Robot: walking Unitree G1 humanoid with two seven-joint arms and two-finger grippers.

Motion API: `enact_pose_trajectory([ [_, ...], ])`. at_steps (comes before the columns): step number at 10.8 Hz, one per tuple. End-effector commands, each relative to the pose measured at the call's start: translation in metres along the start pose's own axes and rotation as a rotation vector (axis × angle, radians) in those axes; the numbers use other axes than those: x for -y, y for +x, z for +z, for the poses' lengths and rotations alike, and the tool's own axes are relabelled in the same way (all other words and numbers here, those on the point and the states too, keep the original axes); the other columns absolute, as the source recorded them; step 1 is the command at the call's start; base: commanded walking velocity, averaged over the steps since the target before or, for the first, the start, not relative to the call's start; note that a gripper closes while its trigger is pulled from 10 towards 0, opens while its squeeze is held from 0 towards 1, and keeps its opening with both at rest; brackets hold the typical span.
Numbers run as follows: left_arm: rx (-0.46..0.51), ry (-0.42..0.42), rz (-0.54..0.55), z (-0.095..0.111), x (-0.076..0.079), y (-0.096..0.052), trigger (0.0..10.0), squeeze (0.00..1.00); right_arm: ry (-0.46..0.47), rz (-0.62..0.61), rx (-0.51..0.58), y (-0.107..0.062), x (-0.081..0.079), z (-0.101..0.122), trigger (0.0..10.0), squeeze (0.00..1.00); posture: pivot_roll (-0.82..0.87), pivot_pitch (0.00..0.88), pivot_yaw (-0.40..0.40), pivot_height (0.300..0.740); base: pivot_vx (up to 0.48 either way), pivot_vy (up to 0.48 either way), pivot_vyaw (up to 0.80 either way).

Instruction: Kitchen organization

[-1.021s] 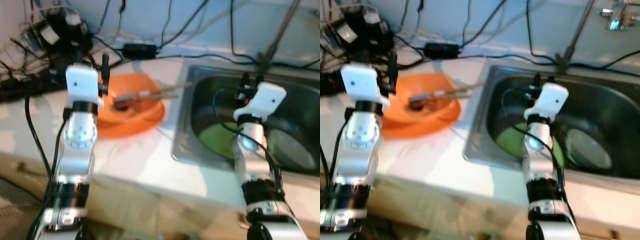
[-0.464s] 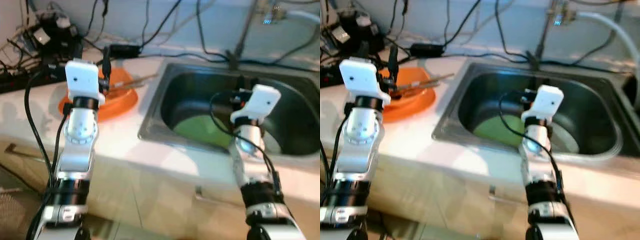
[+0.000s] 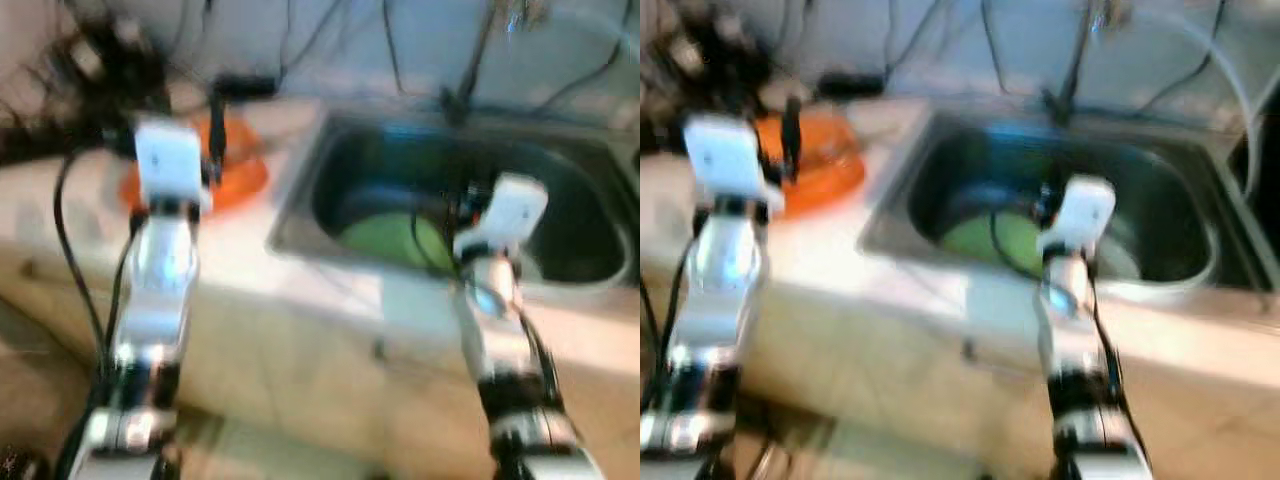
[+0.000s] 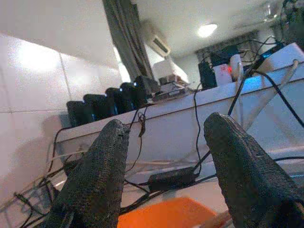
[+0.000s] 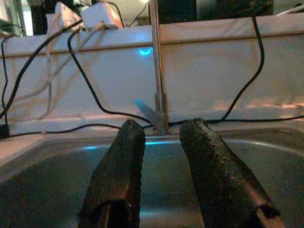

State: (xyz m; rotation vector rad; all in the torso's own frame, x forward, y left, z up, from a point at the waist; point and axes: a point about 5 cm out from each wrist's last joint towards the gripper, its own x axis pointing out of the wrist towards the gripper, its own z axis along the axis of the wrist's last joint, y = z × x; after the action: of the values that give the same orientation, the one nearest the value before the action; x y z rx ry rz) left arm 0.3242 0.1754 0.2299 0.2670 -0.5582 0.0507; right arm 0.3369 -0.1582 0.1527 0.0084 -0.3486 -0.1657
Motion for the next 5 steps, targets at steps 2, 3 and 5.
enact_pose_trajectory([
  [2,-0.009,-0.028,-0.006,0.001,0.003,0.0,10.0,0.0,0.006,-0.006,0.013,0.004,0.003,0.005,10.0,0.0,0.07,0.032,0.027,0.74,0.0,0.0,0.0],
  [3,-0.019,-0.03,-0.007,-0.001,0.003,0.0,10.0,0.0,0.011,0.001,0.009,0.003,0.001,0.005,10.0,0.0,0.07,0.033,0.027,0.74,0.0,0.0,0.0],
  [5,-0.08,-0.014,-0.05,-0.01,0.004,-0.001,10.0,0.0,0.029,0.052,-0.011,0.002,-0.006,0.002,10.0,0.0,0.07,0.033,0.025,0.74,0.0,0.0,0.0],
])
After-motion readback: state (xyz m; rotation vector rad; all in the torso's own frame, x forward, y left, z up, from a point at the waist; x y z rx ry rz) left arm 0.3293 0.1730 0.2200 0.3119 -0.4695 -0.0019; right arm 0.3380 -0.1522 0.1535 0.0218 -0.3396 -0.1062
